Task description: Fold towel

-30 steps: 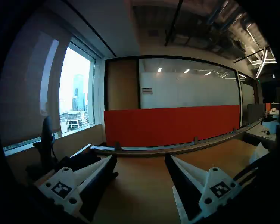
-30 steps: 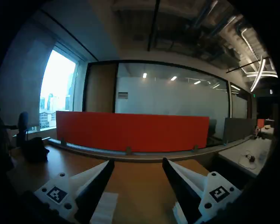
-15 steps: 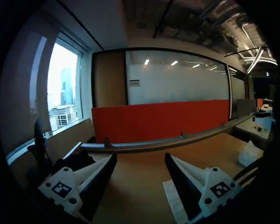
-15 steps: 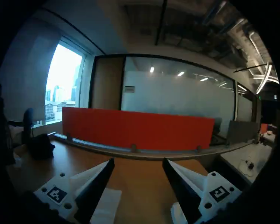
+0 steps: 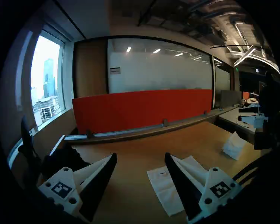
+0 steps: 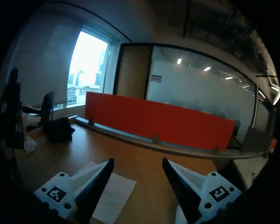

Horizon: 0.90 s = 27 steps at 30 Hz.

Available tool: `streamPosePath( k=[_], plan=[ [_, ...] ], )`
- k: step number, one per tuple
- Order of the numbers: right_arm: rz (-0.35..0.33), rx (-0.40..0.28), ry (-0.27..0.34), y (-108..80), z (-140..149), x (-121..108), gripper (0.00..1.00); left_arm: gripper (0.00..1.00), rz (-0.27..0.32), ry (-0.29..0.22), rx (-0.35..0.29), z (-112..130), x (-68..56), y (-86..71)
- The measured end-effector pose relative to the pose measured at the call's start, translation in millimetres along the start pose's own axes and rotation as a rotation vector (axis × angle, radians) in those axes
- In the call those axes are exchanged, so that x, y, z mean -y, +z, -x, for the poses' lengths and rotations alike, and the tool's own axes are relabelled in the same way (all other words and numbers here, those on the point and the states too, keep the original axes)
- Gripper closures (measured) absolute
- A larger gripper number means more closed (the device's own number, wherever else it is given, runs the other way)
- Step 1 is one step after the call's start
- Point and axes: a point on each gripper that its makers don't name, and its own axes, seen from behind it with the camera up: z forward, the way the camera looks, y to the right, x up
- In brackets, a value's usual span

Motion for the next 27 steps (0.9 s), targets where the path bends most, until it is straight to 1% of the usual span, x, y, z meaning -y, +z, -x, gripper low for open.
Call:
streamPosePath(
  k=[3,6,9,15,18,27],
  plan=[
    [-0.053,0.048,-0.017,0.1,12.7,9.4,0.0,0.05,0.041,0.011,0.043,12.4,-9.4,1.3],
    [-0.088,0.086,-0.036,0.2,23.0,13.2,0.0,0.05,0.066,0.035,0.072,20.6,-17.0,1.9],
    [-0.111,0.109,-0.056,1.0,30.0,14.8,0.0,0.05,0.088,0.055,0.086,25.6,-24.0,2.6],
    [-0.161,0.146,-0.081,4.2,43.0,22.5,0.0,0.05,0.123,0.064,0.121,41.1,-34.1,6.9],
    [-0.178,0.167,-0.089,6.0,52.7,25.8,0.0,0.05,0.129,0.073,0.139,51.6,-37.1,9.6],
    [-0.209,0.221,-0.093,12.1,88.8,34.6,0.0,0.05,0.161,0.091,0.186,86.0,-52.9,17.7]
  ],
)
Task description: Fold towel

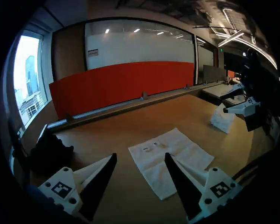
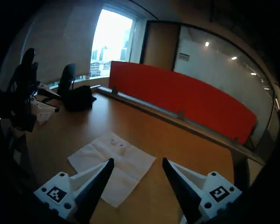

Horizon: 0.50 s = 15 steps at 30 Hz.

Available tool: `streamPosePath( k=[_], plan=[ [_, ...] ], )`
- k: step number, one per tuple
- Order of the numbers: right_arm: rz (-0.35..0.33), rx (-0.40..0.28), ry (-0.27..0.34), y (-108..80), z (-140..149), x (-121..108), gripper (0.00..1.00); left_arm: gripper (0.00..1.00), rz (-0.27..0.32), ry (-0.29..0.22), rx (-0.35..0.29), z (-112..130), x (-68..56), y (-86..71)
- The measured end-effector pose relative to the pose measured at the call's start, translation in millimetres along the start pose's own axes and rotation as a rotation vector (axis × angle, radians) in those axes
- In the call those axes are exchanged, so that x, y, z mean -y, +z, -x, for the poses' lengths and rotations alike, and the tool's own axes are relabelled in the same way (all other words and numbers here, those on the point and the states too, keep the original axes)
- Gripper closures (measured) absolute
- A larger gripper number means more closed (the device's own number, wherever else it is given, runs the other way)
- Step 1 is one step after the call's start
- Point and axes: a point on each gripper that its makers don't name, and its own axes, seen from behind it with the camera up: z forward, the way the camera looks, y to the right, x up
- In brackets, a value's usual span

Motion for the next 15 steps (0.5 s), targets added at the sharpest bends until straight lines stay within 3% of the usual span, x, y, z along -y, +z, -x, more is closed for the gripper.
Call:
streamPosePath(
  k=[15],
  plan=[
    [-0.048,0.076,-0.039,30.1,62.0,21.2,0.0,0.05,0.06,0.026,0.077,54.1,-30.3,27.0]
  ],
)
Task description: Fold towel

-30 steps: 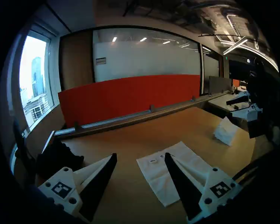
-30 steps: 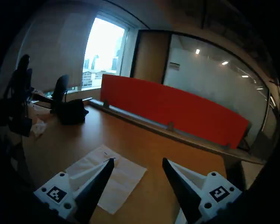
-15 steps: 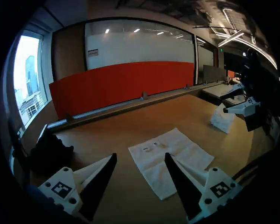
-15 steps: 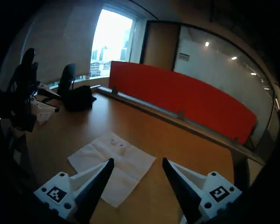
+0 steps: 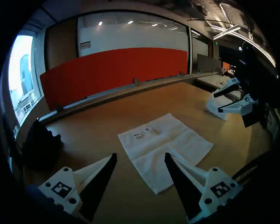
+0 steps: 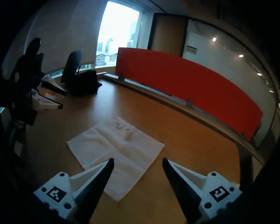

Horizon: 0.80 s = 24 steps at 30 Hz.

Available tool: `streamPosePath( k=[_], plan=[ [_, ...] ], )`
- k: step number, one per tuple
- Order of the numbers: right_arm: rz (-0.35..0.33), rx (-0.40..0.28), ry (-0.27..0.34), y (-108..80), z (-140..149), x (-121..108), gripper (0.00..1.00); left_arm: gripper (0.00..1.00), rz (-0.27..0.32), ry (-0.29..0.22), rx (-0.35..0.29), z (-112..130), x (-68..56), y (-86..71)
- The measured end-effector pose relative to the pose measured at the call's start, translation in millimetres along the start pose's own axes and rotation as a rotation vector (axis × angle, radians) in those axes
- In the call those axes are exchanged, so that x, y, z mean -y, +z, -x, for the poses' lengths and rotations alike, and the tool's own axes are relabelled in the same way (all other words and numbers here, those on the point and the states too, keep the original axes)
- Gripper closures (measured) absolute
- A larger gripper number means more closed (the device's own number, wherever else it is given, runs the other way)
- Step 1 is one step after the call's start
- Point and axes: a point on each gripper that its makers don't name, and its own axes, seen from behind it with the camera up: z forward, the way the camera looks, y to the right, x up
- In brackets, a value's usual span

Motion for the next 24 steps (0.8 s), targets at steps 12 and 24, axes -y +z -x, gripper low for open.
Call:
streamPosePath(
  k=[12,24],
  plan=[
    [-0.05,0.069,0.004,31.1,48.6,22.7,0.0,0.05,0.04,0.024,0.093,51.2,-18.3,26.7],
    [-0.092,0.161,-0.004,48.3,99.6,37.2,0.0,0.05,0.089,0.052,0.194,98.8,-34.0,50.4]
  ],
)
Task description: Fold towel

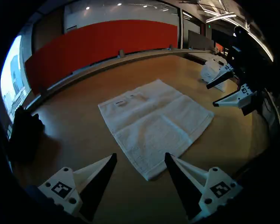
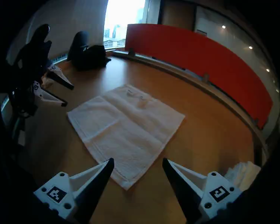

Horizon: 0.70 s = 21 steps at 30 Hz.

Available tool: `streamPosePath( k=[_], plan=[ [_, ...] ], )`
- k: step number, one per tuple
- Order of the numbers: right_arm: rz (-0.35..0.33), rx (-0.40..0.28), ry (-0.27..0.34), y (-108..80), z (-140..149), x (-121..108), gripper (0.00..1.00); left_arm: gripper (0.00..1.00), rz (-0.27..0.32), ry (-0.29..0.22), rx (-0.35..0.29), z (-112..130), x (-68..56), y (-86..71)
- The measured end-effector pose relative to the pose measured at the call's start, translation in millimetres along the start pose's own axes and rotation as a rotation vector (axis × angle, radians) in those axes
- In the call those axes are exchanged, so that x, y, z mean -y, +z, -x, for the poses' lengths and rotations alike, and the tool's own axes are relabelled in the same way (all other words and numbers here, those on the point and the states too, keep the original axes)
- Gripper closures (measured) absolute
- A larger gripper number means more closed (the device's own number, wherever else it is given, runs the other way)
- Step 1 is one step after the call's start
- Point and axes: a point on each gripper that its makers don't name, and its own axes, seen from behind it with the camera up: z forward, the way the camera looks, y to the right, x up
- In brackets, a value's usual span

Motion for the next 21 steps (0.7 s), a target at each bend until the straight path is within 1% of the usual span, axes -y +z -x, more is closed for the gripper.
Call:
streamPosePath(
  k=[6,11,15,21],
  plan=[
    [-0.024,0.045,-0.004,8.1,19.1,6.7,0.0,0.05,0.022,0.012,0.054,21.5,-9.0,14.0],
    [-0.038,0.078,-0.019,12.5,31.1,11.3,0.0,0.05,0.033,0.027,0.09,34.5,-13.9,21.7],
    [-0.049,0.099,-0.021,15.2,38.5,13.8,0.01,0.05,0.04,0.029,0.119,43.2,-16.2,26.4],
    [-0.07,0.121,-0.006,18.9,44.4,15.6,0.05,0.05,0.054,0.024,0.149,49.2,-19.1,31.7]
  ],
)
